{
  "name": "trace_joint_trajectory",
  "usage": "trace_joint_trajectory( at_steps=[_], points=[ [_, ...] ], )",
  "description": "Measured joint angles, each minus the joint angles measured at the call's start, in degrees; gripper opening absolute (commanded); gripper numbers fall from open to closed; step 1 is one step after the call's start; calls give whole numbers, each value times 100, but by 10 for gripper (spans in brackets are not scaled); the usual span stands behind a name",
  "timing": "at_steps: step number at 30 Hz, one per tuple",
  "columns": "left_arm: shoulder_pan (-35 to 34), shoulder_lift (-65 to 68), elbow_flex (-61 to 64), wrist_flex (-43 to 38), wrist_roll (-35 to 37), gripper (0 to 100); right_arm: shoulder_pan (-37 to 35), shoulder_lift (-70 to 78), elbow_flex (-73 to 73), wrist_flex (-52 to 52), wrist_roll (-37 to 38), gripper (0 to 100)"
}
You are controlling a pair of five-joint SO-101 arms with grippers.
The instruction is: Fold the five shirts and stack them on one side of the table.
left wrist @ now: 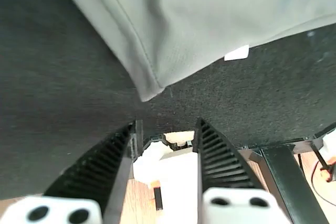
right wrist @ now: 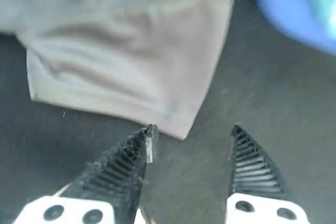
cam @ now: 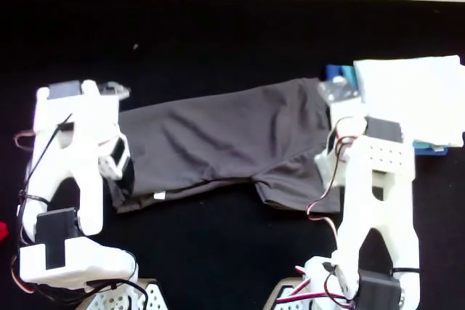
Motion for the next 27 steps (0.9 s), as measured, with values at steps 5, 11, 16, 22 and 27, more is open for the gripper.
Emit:
trace_joint_trajectory(
  at_steps=[5,11,16,22,27],
  points=[
    [44,0,-1292,105,0,7,-211,88,-1002,-290,-123,87],
    [484,835,-1662,-862,466,8,-826,1380,-1934,-1037,-791,36],
    [712,2347,-2224,-1371,782,8,-1196,3200,-3007,-1530,-1090,36],
    [431,4035,-3675,-1407,818,8,-1178,5178,-4387,-1662,-1108,36],
    [70,5240,-5240,-1002,396,8,-993,6330,-5468,-1662,-1108,36]
  ],
)
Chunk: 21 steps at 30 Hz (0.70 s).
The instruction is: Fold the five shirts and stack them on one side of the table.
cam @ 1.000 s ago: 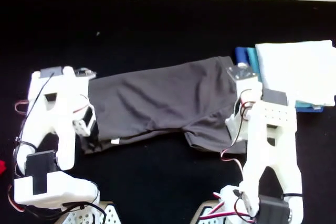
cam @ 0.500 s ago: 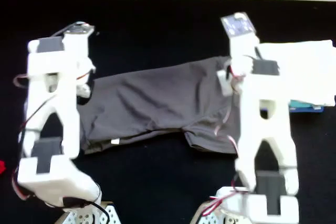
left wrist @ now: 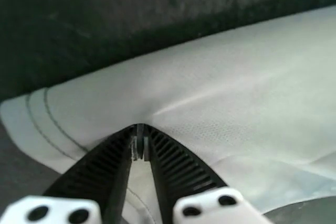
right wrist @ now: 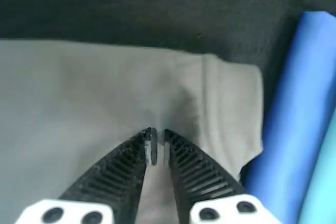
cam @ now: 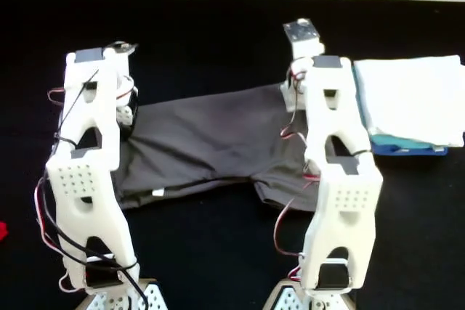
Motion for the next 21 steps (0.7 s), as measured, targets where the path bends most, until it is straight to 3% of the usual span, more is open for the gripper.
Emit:
trace_joint_trajectory(
  at_steps=[10,16,21],
  points=[
    [-536,2048,-3886,1055,-501,8,9,958,-1793,422,0,36],
    [-589,2180,-4396,1442,-545,8,9,967,-3191,1908,0,36],
    [-607,1653,-4026,1486,-554,8,-123,967,-4642,3209,0,36]
  ],
)
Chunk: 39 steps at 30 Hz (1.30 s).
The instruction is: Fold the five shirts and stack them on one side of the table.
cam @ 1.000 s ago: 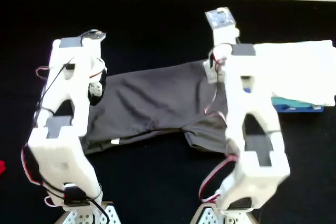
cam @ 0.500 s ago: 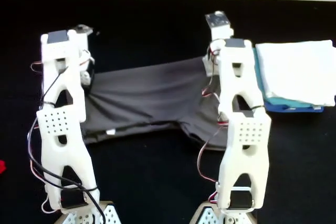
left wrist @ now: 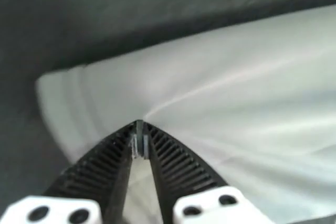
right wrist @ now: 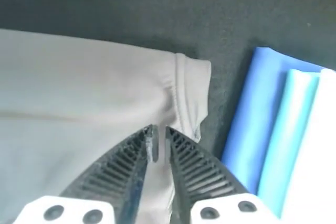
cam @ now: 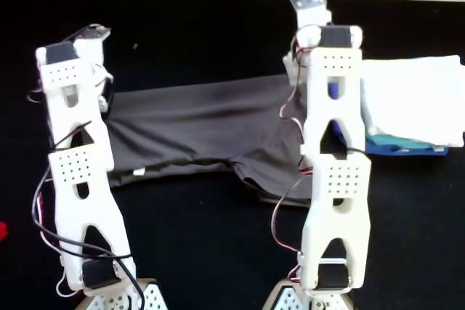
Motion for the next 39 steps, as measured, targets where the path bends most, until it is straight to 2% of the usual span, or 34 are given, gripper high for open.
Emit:
trace_joint_trajectory(
  at_steps=[4,11,15,18,21,25,30,34,39],
  points=[
    [18,-1204,1248,0,53,8,-70,0,-765,316,0,36],
    [334,-3938,4905,-229,70,8,-141,-273,-580,360,-334,36],
    [316,-4949,7200,-1380,70,8,-440,-1407,985,360,-466,36],
    [316,-5433,8633,-2347,70,8,-782,-2453,2831,334,-501,9],
    [220,-5635,9618,-3147,70,8,-1055,-3358,4765,-158,-501,6],
    [79,-5820,10303,-3727,70,8,-1371,-4413,7191,-1275,-501,6],
    [-132,-5960,10576,-3815,70,8,-1811,-5275,9644,-2743,-501,7],
    [-237,-5987,10629,-3815,70,8,-1916,-5354,10602,-3684,-510,9],
    [-246,-6119,10699,-3824,79,8,-2101,-5248,10875,-3991,-510,9]
  ],
)
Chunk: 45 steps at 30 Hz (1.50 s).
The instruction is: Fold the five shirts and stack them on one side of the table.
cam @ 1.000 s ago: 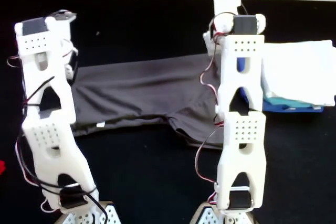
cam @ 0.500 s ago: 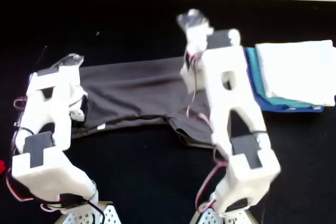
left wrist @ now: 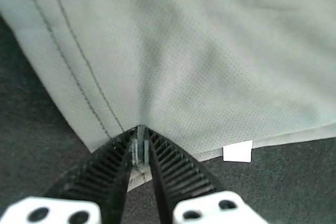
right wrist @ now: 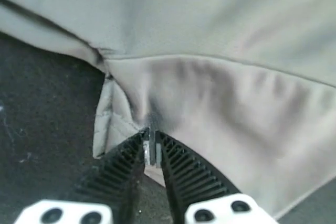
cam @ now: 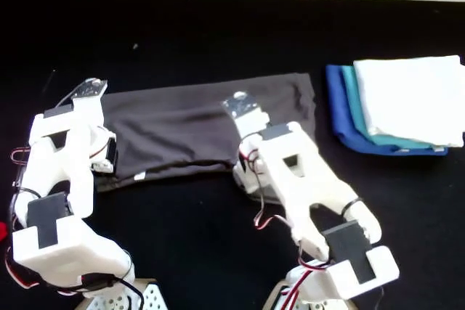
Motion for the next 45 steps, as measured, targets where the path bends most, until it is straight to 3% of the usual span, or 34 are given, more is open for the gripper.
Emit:
trace_joint_trajectory(
  at_steps=[10,14,19,23,34,45],
  points=[
    [-35,-1327,492,246,-9,8,-413,-756,-431,993,0,44],
    [-35,-1389,1204,-475,-9,8,-413,-1301,-642,1785,536,193],
    [-26,-1591,1890,-1495,0,8,-413,-1451,-325,2330,1495,209],
    [-35,-1600,2066,-1705,0,8,-396,-1451,290,2330,2057,209],
    [-35,-1644,2453,-2312,0,8,554,-1451,1248,668,3191,214],
    [-18,-1644,2453,-2312,0,8,659,-9,782,413,3349,210]
  ],
)
